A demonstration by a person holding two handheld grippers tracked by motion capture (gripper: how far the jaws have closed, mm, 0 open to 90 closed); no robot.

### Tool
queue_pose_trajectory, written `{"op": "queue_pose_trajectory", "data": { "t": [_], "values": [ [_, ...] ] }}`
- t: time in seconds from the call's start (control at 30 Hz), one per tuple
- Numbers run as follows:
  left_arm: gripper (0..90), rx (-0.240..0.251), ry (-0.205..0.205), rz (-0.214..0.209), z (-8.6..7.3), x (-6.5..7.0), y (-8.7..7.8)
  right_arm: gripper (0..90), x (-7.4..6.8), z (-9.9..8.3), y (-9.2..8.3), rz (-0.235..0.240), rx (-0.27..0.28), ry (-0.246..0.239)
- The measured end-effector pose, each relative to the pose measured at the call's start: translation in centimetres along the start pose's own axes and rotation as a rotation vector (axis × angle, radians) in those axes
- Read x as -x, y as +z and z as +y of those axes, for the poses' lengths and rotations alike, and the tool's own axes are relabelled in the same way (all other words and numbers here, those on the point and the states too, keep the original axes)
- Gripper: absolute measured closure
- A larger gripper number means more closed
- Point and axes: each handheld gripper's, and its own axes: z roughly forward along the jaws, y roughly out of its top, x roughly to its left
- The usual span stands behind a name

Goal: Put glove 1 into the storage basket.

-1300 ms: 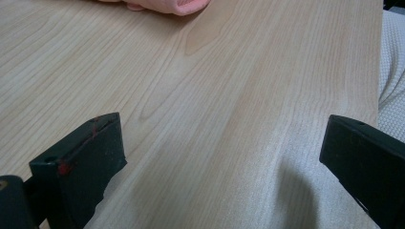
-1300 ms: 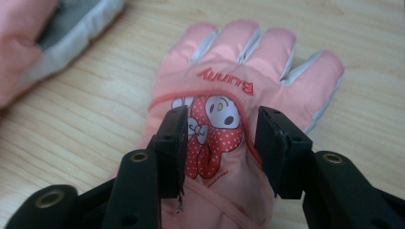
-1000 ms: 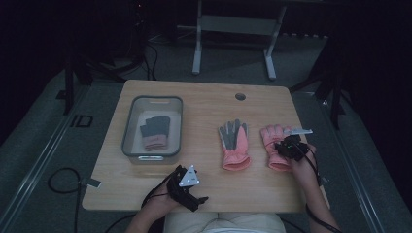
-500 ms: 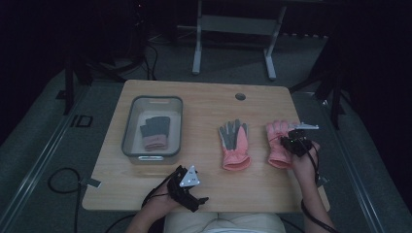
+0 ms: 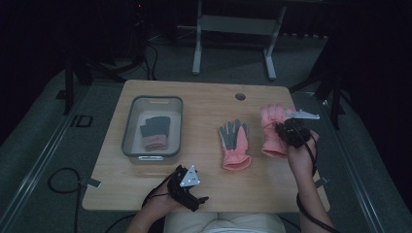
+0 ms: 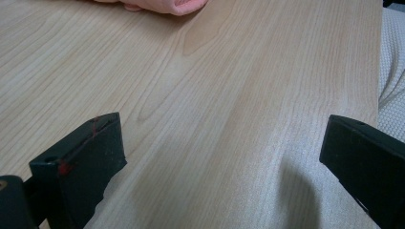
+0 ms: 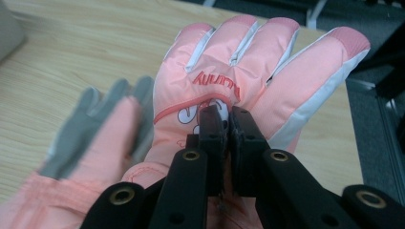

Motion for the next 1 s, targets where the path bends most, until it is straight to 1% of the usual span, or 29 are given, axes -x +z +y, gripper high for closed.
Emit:
{"op": "queue_pose_trajectory", "data": {
  "t": [0.07,0.17,0.2,0.27,0.33,0.43,0.53,0.6,0.63,0.77,0.83,0.87,1.0],
  "values": [
    [0.8,-0.005,0.005,0.000,0.0,0.0,0.1,85.1,-1.0,0.7,-0.3,0.018,0.012,0.005],
    [0.8,-0.006,0.006,-0.001,0.0,0.0,0.1,85.1,-2.6,1.6,-0.4,0.030,0.026,-0.017],
    [0.8,-0.006,0.005,0.001,0.0,0.0,0.1,85.1,-3.5,1.9,-0.4,0.035,0.030,-0.034],
    [0.8,-0.004,0.006,0.005,0.0,0.0,0.0,85.1,-4.7,2.3,-0.2,0.053,0.029,-0.052],
    [0.8,-0.003,0.005,0.001,0.0,0.0,0.0,85.1,-5.9,2.5,-0.1,0.070,0.034,-0.072],
    [0.8,-0.004,0.007,-0.001,0.0,0.0,0.0,85.1,-7.3,2.4,0.4,0.091,0.025,-0.081],
    [0.8,-0.003,0.005,-0.001,0.2,0.1,0.1,85.1,-8.5,2.0,1.0,0.111,0.011,-0.073],
    [0.7,-0.011,0.010,0.016,0.2,0.1,0.1,85.1,-9.1,1.8,1.3,0.115,-0.002,-0.068],
    [0.7,-0.011,0.006,0.015,0.2,0.1,0.1,85.1,-9.6,1.7,1.5,0.115,-0.007,-0.067],
    [0.7,-0.010,0.005,0.016,0.2,0.1,0.1,85.0,-10.9,1.4,2.0,0.114,-0.020,-0.089],
    [0.7,-0.013,0.007,0.016,0.1,0.1,0.1,85.0,-11.3,1.1,2.2,0.121,-0.028,-0.083],
    [0.7,-0.013,0.006,0.015,0.1,0.1,0.1,85.0,-11.5,1.0,2.3,0.120,-0.032,-0.091],
    [0.7,-0.012,0.002,0.013,0.2,0.1,0.1,84.9,-11.8,0.4,3.1,0.092,-0.054,-0.113]
  ]
}}
